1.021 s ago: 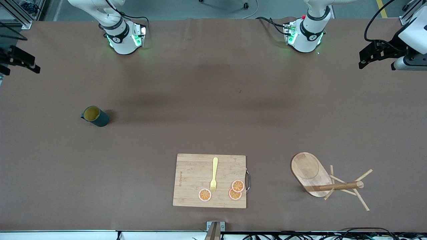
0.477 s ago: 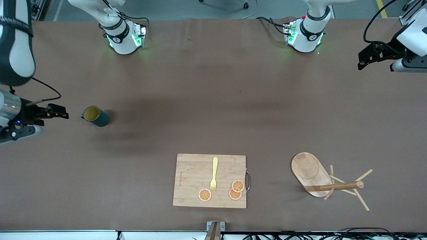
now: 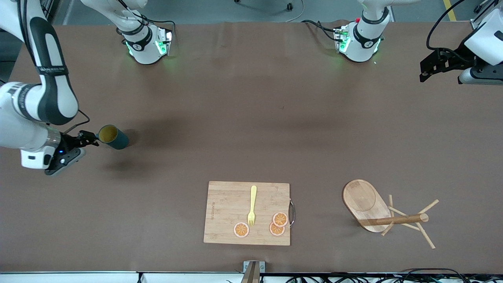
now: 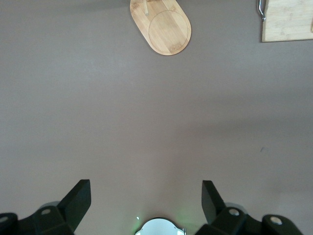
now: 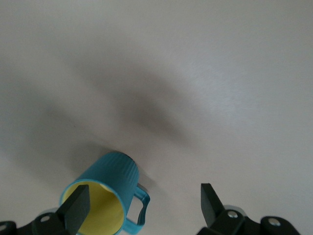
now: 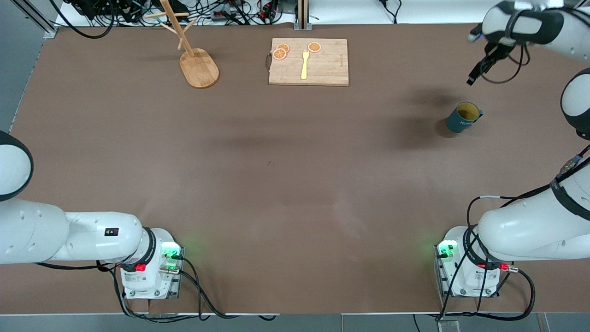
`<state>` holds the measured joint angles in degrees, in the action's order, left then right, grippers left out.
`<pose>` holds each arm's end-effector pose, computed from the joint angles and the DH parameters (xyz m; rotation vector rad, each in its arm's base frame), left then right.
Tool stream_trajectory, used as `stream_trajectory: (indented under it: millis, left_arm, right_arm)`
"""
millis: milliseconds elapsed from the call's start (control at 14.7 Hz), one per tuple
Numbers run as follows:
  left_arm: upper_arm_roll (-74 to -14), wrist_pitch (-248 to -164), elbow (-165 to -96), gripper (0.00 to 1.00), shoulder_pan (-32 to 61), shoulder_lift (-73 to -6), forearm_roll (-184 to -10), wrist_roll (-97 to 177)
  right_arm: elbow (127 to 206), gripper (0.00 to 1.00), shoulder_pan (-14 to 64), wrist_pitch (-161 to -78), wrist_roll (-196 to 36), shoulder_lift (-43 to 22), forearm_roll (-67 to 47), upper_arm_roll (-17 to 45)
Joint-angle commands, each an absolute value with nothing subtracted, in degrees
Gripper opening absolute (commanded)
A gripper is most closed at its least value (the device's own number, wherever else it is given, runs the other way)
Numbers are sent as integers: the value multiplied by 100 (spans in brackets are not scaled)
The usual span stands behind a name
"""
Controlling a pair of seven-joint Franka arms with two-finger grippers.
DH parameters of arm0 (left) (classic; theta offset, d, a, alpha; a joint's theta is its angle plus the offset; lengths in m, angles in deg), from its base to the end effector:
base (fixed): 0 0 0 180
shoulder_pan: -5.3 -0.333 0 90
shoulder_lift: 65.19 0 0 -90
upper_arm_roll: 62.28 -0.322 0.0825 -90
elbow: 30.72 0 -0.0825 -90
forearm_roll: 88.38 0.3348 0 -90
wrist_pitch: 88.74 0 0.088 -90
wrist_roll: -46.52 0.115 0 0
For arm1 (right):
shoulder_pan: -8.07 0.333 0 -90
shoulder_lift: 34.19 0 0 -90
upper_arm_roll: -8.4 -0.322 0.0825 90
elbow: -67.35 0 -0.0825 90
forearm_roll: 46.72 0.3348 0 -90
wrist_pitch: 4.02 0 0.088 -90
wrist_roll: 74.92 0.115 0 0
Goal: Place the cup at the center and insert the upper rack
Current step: 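Reach the right gripper to the teal mug, then close the right gripper on the teal mug's rim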
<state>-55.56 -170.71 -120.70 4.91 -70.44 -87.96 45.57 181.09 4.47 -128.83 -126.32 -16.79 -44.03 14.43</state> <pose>0.4580 -0.0531 0.6547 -3.1164 0.1439 0.0742 0.5492 -0.0883 0.3343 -2.8904 -1.0603 0.1397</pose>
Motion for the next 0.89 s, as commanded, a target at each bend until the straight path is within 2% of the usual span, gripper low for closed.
stream_trajectory:
  millis: [0, 204, 613, 681, 817]
  left_arm:
    - [-5533, -17047, -12010, 100, 468, -7081, -8812, 4643]
    - [-5533, -17039, -12019, 100, 468, -7081, -8812, 4652]
    - [-5533, -17047, -12010, 100, 459, -7064, -8812, 4661]
    - [-5533, -17056, -12010, 100, 459, -7064, -8812, 4661]
    - [-5533, -17065, -12010, 100, 468, -7046, -8820, 4626]
  right_arm:
    - [18827, 100, 315, -13618, -13054, -1785, -4321, 1394]
    - [19285, 100, 262, -13955, -13205, -1785, -4321, 1385]
    - [19392, 93, 236, -13928, -13222, -1793, -4321, 1394]
    - [19392, 87, 236, -13937, -13240, -1785, -4321, 1394]
    - [19392, 47, 236, -13946, -13599, -1785, -4321, 1385]
